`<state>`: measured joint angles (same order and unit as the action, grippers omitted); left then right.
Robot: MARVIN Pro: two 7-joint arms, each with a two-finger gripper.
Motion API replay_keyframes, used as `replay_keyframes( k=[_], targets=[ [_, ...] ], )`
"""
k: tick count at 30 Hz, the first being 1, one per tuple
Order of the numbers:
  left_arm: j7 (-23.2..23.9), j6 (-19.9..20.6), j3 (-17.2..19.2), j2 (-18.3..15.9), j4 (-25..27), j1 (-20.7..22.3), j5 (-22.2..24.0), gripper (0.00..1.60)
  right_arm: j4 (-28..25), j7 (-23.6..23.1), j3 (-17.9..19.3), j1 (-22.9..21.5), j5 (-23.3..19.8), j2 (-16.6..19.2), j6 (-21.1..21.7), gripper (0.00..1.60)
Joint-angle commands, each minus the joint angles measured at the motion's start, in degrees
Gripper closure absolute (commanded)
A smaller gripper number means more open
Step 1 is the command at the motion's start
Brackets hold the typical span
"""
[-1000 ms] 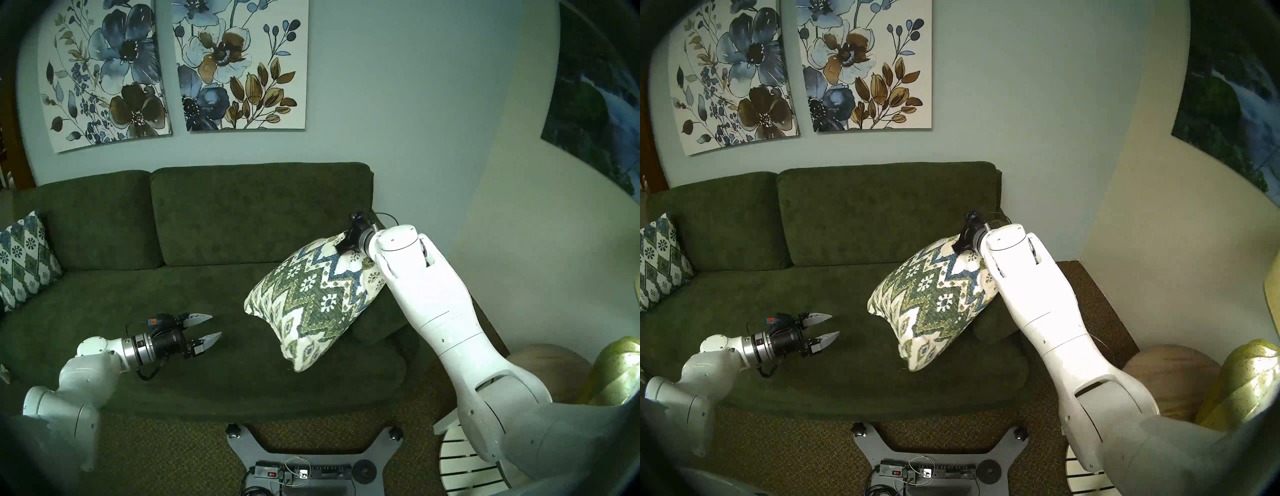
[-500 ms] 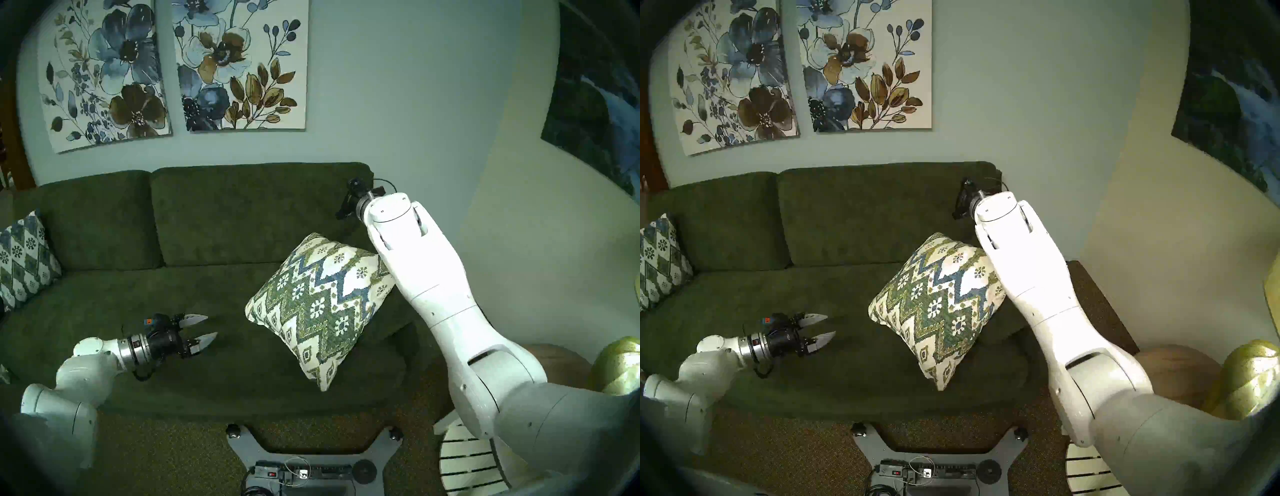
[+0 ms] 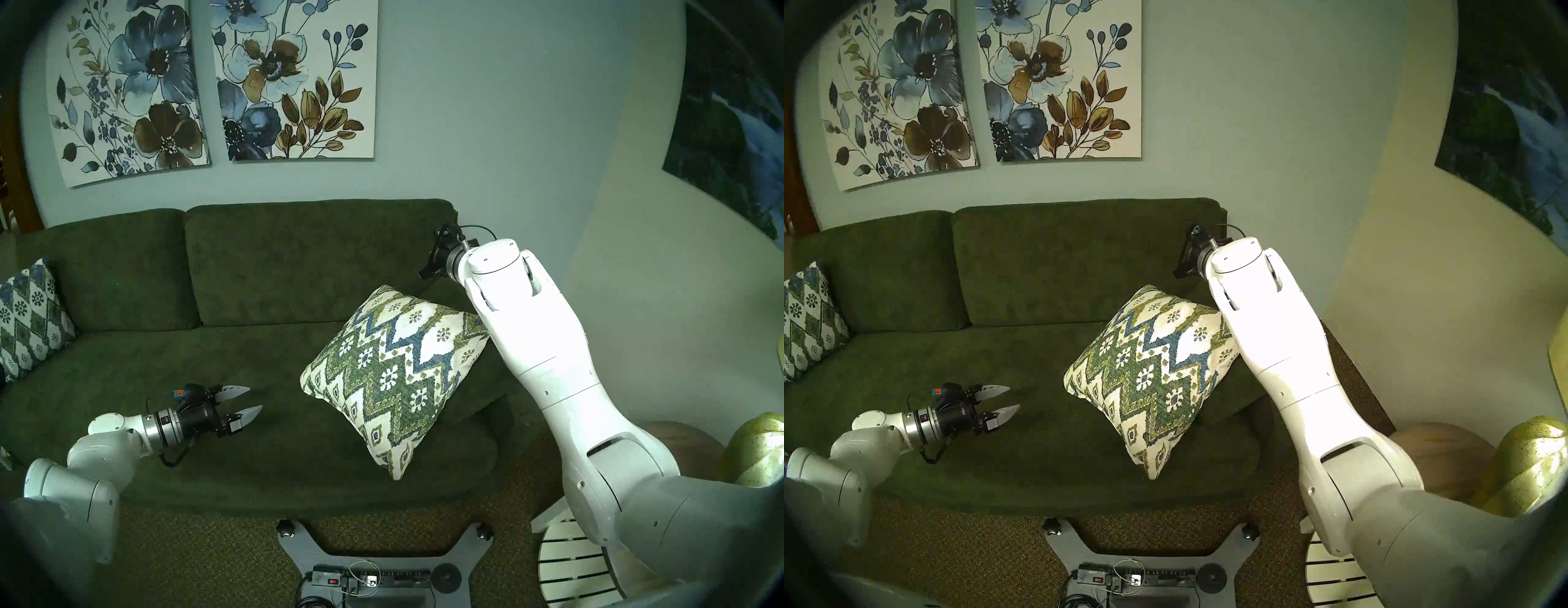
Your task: Fix throw pillow on sofa
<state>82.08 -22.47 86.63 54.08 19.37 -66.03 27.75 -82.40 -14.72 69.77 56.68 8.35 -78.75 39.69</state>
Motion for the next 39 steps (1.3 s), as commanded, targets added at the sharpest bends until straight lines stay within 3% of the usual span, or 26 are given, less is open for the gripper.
replay_keyframes(
  k=[1,6,9,12,16,17,29,39],
  targets=[
    [0.9,0.8,-0.1,0.2,0.8,2.0,0.2,0.00,-7.2,-2.5,0.9,4.8,-1.3,3.0,2.0,1.60],
    [1.2,1.1,-0.4,0.4,1.3,2.0,0.2,0.00,-10.1,-5.9,0.0,7.0,-3.5,2.5,2.4,1.60],
    [1.2,1.4,-0.8,0.7,1.6,2.2,0.2,0.00,-14.5,-8.3,-1.2,9.3,-4.9,2.4,3.0,1.60],
    [1.2,1.6,-1.0,0.9,1.7,2.4,0.2,0.00,-14.1,-9.2,-1.4,9.4,-5.5,2.5,3.1,1.54],
    [1.6,2.1,-1.2,1.2,2.2,2.6,0.3,0.00,-18.4,-10.5,-0.9,12.2,-6.4,4.4,4.3,0.04],
    [1.7,2.2,-1.3,1.3,2.4,2.7,0.4,0.00,-19.7,-10.7,-0.7,13.1,-6.5,5.0,4.7,0.00],
    [2.9,5.5,-1.1,0.9,5.2,2.1,1.2,0.00,-28.2,-11.2,4.0,19.0,-7.1,10.2,9.5,0.00],
    [2.9,9.4,0.6,0.0,12.0,-2.2,2.6,0.00,-19.0,-11.7,2.5,14.0,-5.3,10.5,8.0,0.00]
  ],
)
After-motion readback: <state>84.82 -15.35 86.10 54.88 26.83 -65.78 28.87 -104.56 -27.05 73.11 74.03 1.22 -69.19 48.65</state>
